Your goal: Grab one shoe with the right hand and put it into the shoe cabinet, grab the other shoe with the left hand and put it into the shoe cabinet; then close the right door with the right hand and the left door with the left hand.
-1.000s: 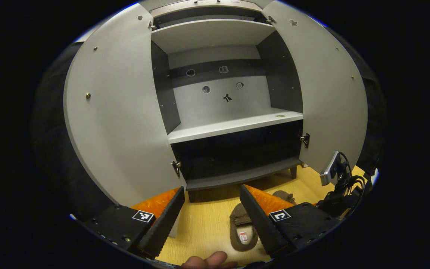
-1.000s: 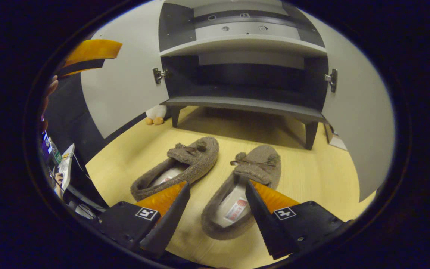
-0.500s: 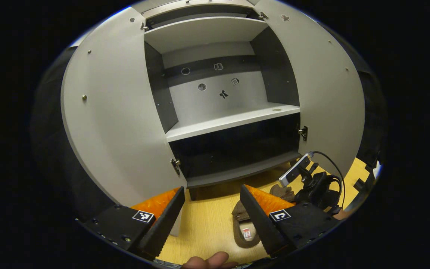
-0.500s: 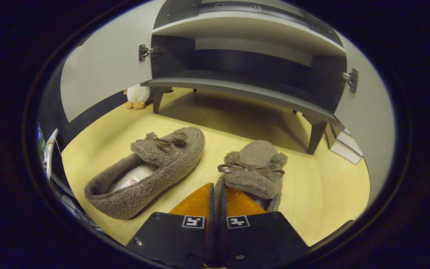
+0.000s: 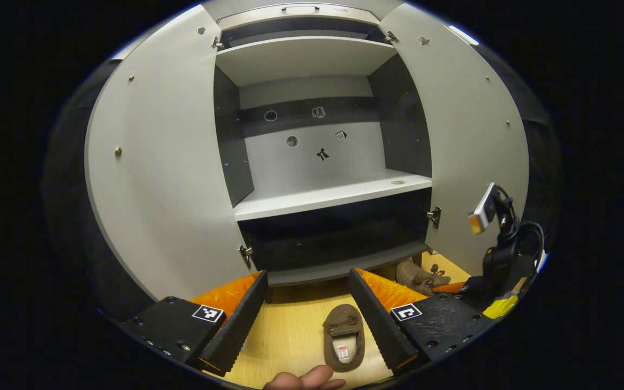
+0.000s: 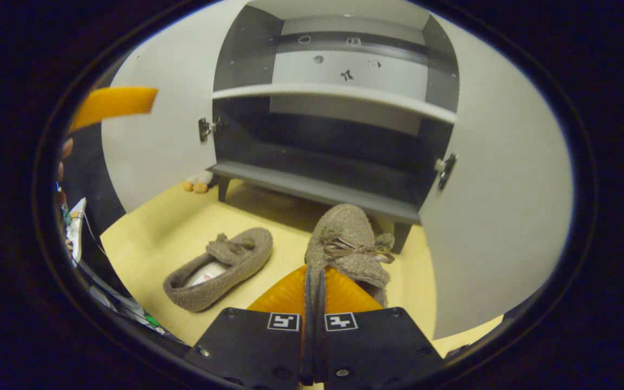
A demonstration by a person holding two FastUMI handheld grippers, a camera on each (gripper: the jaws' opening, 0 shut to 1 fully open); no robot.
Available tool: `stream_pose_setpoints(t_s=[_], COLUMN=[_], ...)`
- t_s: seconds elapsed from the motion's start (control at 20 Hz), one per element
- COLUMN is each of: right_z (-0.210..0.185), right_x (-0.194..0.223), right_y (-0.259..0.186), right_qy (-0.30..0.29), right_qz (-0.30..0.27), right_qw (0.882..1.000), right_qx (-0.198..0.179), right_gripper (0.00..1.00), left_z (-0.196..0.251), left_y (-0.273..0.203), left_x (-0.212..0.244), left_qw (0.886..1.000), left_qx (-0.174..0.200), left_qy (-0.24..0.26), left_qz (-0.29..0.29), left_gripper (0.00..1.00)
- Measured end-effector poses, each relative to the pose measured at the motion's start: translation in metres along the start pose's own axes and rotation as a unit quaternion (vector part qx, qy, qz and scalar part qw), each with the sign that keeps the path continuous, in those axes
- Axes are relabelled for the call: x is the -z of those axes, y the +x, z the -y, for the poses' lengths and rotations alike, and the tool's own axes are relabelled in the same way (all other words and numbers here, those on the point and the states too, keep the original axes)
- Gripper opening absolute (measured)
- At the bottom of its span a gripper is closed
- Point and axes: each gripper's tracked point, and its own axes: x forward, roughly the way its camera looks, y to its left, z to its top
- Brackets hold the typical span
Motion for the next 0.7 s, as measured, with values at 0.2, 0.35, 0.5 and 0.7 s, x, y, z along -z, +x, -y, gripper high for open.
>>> stream_pose_setpoints(t_s=[0.2,0.35,0.5,0.7], right_z=[0.011,0.012,0.013,0.034], right_x=[-0.083,-0.140,-0.186,-0.235], right_y=[-0.038,-0.053,-0.051,-0.027], right_qy=[0.002,-0.004,0.005,-0.008], right_qz=[0.072,0.109,0.128,0.132], right_qw=[0.997,0.994,0.992,0.991], right_qx=[0.011,0.010,0.008,0.027], right_gripper=[0.04,0.04,0.04,0.04], left_z=[0.007,0.008,0.004,-0.014], left_y=[0.006,0.011,0.011,0.008], left_x=[-0.018,-0.024,-0.035,-0.034], left_qw=[0.999,0.999,0.998,0.997], left_qx=[0.008,0.008,0.003,-0.017], left_qy=[-0.013,-0.019,-0.026,-0.042], left_qz=[0.029,0.038,0.055,0.060], left_gripper=[0.96,0.96,0.96,0.96])
